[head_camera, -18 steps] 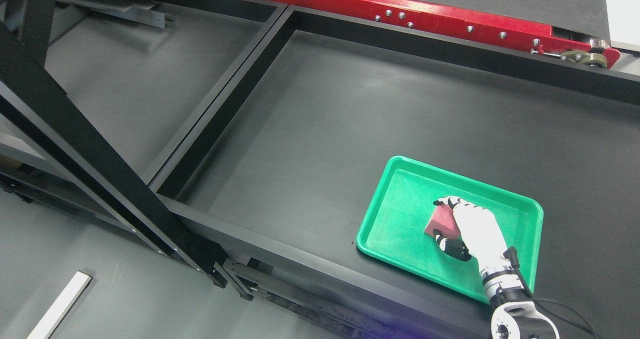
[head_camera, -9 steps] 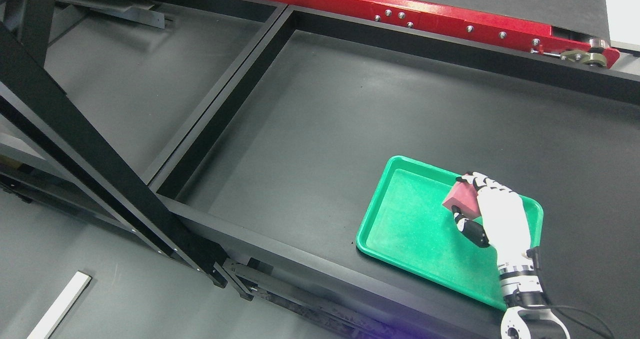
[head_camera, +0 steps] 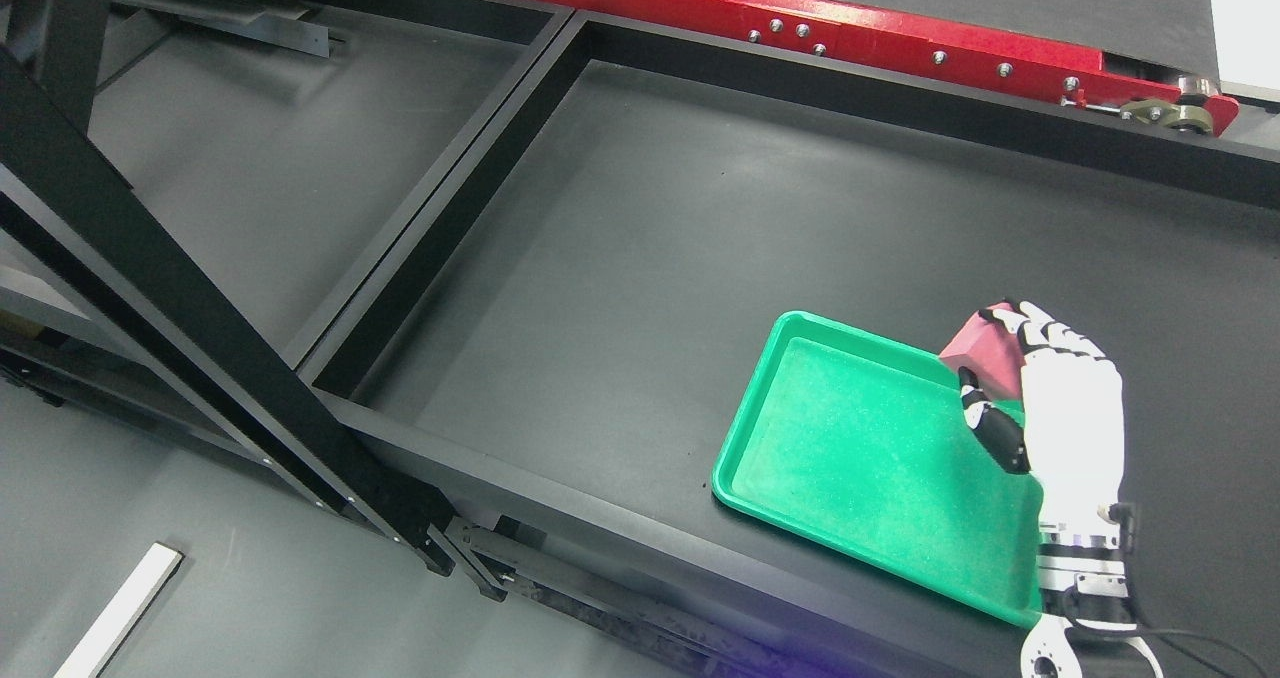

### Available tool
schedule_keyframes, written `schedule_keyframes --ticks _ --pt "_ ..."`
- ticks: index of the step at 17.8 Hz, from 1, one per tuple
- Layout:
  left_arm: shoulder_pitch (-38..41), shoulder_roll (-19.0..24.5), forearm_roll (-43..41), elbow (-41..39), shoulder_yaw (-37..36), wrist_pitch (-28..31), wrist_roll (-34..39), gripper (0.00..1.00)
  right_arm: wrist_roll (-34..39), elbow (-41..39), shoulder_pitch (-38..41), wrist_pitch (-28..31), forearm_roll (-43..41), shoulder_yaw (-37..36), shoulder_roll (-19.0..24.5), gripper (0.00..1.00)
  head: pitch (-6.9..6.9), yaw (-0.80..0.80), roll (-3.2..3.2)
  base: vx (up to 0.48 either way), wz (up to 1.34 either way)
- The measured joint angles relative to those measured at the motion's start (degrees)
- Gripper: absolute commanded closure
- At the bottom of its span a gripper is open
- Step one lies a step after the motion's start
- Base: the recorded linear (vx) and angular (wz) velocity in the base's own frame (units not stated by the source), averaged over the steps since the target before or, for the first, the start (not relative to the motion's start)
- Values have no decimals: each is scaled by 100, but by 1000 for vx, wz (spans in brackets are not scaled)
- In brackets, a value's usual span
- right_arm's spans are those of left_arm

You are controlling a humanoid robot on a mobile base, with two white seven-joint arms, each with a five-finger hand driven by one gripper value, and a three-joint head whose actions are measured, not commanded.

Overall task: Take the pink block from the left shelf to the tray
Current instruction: 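Lift the pink cube up off the green tray with the right hand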

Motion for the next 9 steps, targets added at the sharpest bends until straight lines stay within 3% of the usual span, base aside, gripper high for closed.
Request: schedule_keyframes --ticks 3,9 --pt "0 0 0 0 0 0 0 0 -476 -41 8 -12 -3 -39 -7 98 0 0 0 -10 12" --pt "0 0 0 0 0 0 0 0 -684 -91 33 11 -10 -83 -22 98 0 0 0 -27 38"
